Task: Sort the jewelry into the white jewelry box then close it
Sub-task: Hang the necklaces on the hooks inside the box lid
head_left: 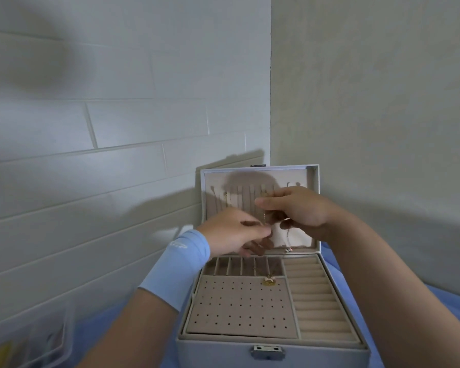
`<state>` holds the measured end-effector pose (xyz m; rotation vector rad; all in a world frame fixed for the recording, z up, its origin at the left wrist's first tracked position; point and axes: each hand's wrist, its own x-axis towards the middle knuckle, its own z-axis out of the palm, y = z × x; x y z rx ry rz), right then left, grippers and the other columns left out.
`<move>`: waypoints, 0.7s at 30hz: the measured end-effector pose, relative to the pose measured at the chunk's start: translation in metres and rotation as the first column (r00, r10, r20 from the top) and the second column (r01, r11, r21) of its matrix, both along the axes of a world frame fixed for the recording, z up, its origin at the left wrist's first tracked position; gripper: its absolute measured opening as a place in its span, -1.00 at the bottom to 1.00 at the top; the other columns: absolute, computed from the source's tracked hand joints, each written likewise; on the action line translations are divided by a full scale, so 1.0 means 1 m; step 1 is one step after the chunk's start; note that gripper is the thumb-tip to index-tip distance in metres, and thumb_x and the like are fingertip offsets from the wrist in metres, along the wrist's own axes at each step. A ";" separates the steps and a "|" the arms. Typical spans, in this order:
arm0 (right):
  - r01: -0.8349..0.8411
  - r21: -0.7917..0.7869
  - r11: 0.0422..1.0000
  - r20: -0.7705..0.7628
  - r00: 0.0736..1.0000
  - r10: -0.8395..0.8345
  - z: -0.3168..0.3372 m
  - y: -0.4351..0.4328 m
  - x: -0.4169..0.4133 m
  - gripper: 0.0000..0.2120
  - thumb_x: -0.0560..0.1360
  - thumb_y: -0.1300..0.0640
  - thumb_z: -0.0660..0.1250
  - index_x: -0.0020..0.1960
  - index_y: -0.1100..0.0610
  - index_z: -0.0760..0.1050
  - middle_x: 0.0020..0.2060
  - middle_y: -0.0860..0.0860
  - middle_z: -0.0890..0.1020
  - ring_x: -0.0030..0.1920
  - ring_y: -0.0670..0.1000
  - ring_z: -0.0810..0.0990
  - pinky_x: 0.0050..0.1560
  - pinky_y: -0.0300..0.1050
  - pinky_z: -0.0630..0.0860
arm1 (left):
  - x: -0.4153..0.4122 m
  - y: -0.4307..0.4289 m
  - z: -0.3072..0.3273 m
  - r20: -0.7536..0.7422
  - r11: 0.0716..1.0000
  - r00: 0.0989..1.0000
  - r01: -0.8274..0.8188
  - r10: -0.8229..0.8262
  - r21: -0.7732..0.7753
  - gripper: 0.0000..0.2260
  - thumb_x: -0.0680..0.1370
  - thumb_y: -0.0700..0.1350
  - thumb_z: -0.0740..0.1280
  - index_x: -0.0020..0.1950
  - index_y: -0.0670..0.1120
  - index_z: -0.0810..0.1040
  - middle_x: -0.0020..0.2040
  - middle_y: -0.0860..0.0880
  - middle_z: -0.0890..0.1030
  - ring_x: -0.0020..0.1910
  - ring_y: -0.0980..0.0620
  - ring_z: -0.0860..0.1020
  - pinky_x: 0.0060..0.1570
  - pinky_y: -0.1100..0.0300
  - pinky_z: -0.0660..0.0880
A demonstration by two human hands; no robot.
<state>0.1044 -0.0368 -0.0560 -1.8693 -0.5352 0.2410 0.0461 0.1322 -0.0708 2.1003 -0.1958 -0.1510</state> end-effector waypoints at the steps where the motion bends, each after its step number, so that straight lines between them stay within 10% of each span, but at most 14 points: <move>1: -0.031 0.010 0.999 -0.020 0.999 0.031 0.002 -0.001 0.000 -0.80 0.57 0.07 0.41 -0.19 0.14 0.60 -0.30 0.03 0.61 -0.26 -0.02 0.56 -0.20 -0.14 0.41 | 0.000 0.000 -0.002 0.008 1.000 1.000 -0.026 0.026 0.006 -0.83 0.62 -0.06 0.32 0.05 -0.11 0.66 0.00 -0.03 0.73 0.01 0.02 0.69 -0.07 0.19 0.61; 4: -0.046 -0.103 0.994 0.046 0.998 0.051 0.011 -0.004 -0.006 -0.75 0.59 0.05 0.36 -0.17 0.17 0.62 -0.24 0.02 0.68 -0.25 -0.08 0.60 -0.15 -0.17 0.41 | 0.001 -0.008 -0.008 0.125 0.988 0.983 -0.142 0.133 0.065 -0.81 0.60 0.01 0.31 0.06 -0.06 0.63 0.02 -0.04 0.70 0.03 0.01 0.66 -0.05 0.13 0.61; 8: 0.096 -0.128 0.987 0.200 0.977 -0.069 0.016 -0.006 -0.006 -0.81 0.55 0.18 0.42 -0.18 0.28 0.65 -0.31 0.07 0.66 -0.32 -0.08 0.56 -0.25 -0.27 0.50 | -0.005 -0.022 -0.010 -0.009 0.970 1.000 -0.022 0.021 -0.242 -0.80 0.64 -0.01 0.27 0.20 0.00 0.61 0.05 0.04 0.72 -0.05 0.09 0.62 -0.12 0.20 0.49; 21: -0.057 -0.245 0.968 0.192 0.976 0.106 0.018 -0.017 -0.003 -0.84 0.56 0.05 0.39 -0.10 0.09 0.70 -0.33 -0.09 0.61 -0.31 -0.07 0.48 -0.31 -0.22 0.39 | -0.006 -0.012 -0.004 0.101 0.995 0.994 -0.041 0.051 -0.094 -0.79 0.64 -0.01 0.28 0.01 0.01 0.71 -0.21 0.14 0.62 -0.27 0.15 0.51 -0.29 0.27 0.35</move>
